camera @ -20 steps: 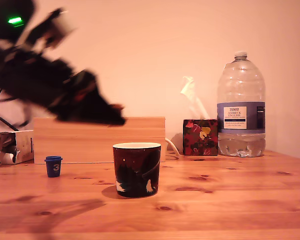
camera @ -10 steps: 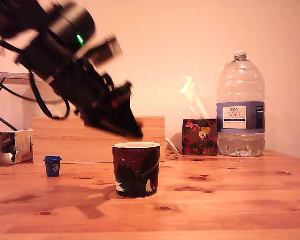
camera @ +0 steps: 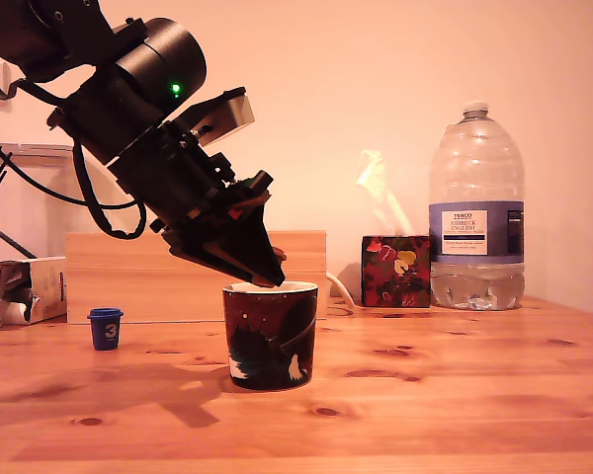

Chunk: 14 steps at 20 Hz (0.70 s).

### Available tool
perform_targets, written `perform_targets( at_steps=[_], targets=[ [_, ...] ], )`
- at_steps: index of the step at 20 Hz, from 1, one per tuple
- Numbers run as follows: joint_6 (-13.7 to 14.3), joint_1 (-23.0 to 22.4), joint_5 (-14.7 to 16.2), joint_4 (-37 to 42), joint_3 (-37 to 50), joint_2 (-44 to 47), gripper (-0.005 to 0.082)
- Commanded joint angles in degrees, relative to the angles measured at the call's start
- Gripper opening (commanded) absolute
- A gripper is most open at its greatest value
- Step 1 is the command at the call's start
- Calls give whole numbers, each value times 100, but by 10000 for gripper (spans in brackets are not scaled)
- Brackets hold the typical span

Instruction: Pick up the coffee capsules from the table one by one and drop them inside the nearest coffee cup

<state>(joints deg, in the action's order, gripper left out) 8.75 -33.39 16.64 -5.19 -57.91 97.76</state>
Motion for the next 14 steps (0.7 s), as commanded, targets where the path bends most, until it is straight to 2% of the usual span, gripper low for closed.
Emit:
perform_targets(
  at_steps=[1, 5, 6, 8, 12, 13, 14],
  targets=[
    [28, -17, -2, 46, 35, 77, 604],
    [31, -17, -4, 68, 35, 31, 594],
    [28, -15, -31, 68, 42, -24, 556],
    [31, -13, -68, 63, 63, -162, 407],
    [11, 50, -68, 341, 358, -533, -17],
    [-79, 87, -83, 492, 527, -656, -19],
    [-243, 127, -227, 608, 717, -813, -19]
  ],
)
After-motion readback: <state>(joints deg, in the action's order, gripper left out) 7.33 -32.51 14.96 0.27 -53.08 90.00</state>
